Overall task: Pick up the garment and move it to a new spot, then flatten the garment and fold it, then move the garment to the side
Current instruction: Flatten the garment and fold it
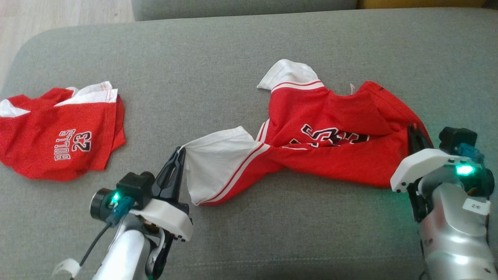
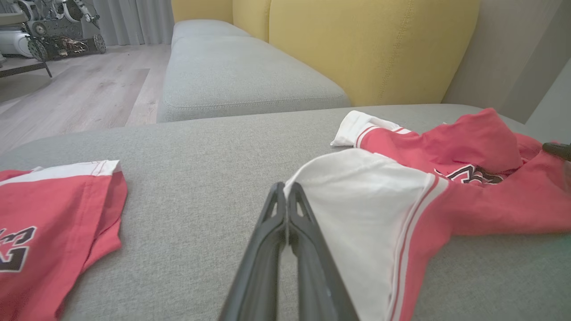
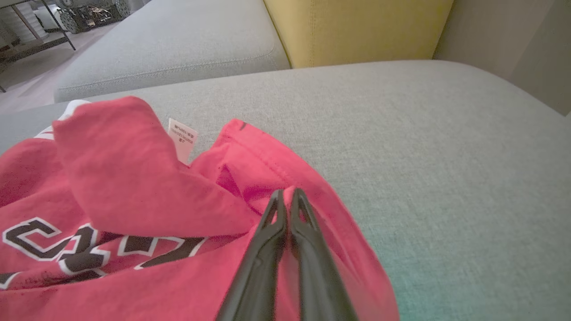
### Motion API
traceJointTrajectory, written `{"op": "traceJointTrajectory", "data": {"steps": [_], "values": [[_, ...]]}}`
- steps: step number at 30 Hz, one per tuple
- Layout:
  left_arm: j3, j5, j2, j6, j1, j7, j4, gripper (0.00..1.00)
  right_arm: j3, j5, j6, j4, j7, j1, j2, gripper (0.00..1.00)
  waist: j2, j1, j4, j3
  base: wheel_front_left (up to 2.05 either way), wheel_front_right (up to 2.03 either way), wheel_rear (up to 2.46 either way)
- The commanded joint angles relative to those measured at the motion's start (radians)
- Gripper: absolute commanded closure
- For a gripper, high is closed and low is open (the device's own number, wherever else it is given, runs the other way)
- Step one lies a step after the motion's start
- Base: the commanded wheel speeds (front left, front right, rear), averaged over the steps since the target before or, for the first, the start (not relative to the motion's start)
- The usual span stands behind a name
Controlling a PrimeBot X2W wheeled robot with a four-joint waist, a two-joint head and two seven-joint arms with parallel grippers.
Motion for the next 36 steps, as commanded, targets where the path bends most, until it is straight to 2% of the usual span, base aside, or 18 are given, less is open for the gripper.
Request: {"op": "traceJointTrajectory", "data": {"steps": [1, 6, 11, 21, 29, 32, 36], "values": [[0.037, 0.005, 0.012, -0.001, -0.047, -0.012, -0.026, 1.0, 0.041, -0.007, -0.001, -0.025, -0.031, -0.043, -0.012, 1.0, 0.0, 0.0, -0.002, -0.005, 0.0, 0.0, 0.0], [0.059, 0.002, 0.015, 0.007, -0.051, -0.012, -0.046, 1.0, 0.096, -0.018, -0.001, -0.051, -0.089, -0.033, -0.035, 1.0, 0.0, 0.0, -0.01, -0.036, 0.0, 0.0, 0.0], [0.091, 0.002, 0.025, 0.016, -0.055, -0.012, -0.094, 1.0, 0.163, -0.007, -0.001, -0.131, -0.121, -0.025, -0.065, 1.0, 0.0, 0.0, -0.021, -0.085, 0.0, 0.0, 0.0], [0.177, -0.02, 0.064, 0.028, -0.14, -0.012, -0.275, 1.0, 0.306, 0.093, -0.001, -0.481, -0.145, -0.028, -0.167, 1.0, 0.0, 0.0, -0.031, -0.171, 0.0, 0.0, 0.0], [0.214, -0.018, 0.097, 0.047, -0.238, 0.03, -0.442, 1.0, 0.336, 0.171, -0.001, -0.725, -0.069, -0.06, -0.253, 1.0, 0.0, 0.0, -0.035, -0.219, 0.0, 0.0, 0.0], [0.23, -0.022, 0.107, 0.057, -0.27, 0.06, -0.522, 1.0, 0.316, 0.18, -0.001, -0.829, -0.007, -0.065, -0.276, 1.0, 0.0, 0.0, -0.038, -0.233, 0.0, 0.0, 0.0], [0.252, -0.038, 0.13, 0.056, -0.305, 0.11, -0.609, 1.0, 0.265, 0.2, -0.001, -0.967, 0.082, -0.054, -0.274, 1.0, 0.0, 0.0, -0.047, -0.24, 0.0, 0.0, 0.0]]}}
